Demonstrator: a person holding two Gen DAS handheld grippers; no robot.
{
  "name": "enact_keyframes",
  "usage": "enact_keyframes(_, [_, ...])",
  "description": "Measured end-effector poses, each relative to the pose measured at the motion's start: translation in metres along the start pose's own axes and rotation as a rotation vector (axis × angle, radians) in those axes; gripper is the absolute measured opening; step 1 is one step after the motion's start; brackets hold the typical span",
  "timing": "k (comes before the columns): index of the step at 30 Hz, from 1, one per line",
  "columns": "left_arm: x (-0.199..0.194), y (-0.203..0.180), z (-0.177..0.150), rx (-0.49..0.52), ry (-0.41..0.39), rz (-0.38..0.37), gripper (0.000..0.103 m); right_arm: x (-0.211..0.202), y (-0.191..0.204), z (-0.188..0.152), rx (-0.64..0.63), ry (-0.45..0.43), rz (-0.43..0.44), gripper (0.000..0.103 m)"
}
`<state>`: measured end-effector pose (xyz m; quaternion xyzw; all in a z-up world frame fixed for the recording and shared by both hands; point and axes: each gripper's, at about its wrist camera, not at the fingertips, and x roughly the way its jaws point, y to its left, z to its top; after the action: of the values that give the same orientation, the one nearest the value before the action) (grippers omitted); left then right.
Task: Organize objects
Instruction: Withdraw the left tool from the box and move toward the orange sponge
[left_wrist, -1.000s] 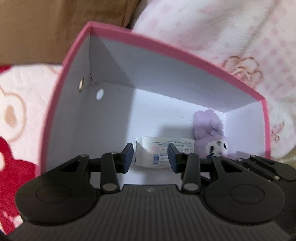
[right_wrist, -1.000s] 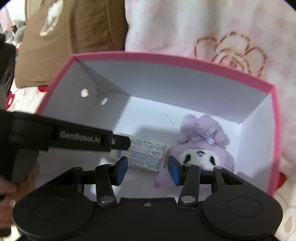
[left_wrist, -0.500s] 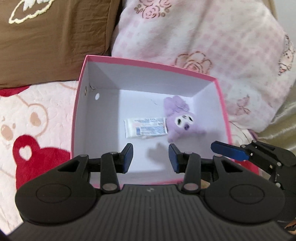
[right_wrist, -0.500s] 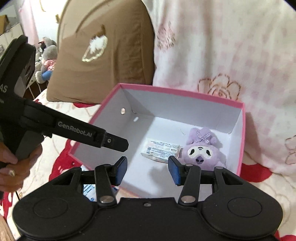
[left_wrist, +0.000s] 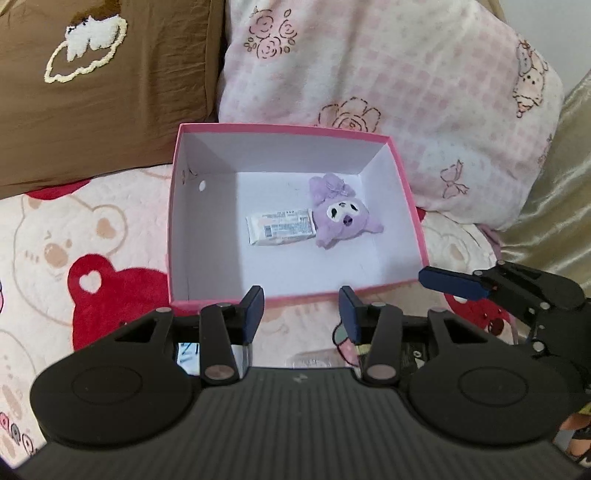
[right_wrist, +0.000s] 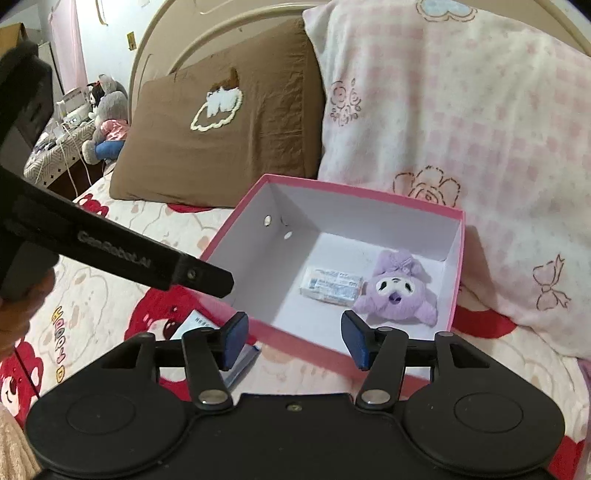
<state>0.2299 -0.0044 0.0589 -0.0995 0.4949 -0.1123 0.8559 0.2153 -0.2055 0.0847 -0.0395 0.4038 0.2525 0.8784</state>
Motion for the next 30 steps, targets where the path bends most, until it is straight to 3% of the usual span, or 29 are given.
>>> enact_keyframes(9, [-0.038,-0.001,-0.018,0.02,-0.035,-0.03,0.054,-0.031,0.014,-0.012,0.013,-0.006,0.019,0.064])
enact_keyframes(13, [-0.052,0.004,-0.034,0.027,-0.036,-0.055,0.058,-0.052,0.025,-0.016,-0.003,-0.049,-0.009,0.077])
enact_keyframes(18, [-0.058,0.01,-0.05,0.018,-0.015,-0.052,0.061,-0.069,0.035,-0.024,-0.009,-0.058,-0.03,0.08])
enact_keyframes(24, [-0.069,0.02,-0.064,0.012,-0.002,-0.082,0.072,-0.081,0.043,-0.03,-0.011,-0.059,-0.007,0.086])
enact_keyframes(26, [-0.073,0.024,-0.066,0.006,-0.001,-0.09,0.085,-0.085,0.048,-0.033,-0.023,-0.056,-0.009,0.089])
enact_keyframes(30, [-0.079,0.031,-0.069,-0.012,-0.004,-0.1,0.093,-0.092,0.058,-0.039,-0.051,-0.055,-0.011,0.092])
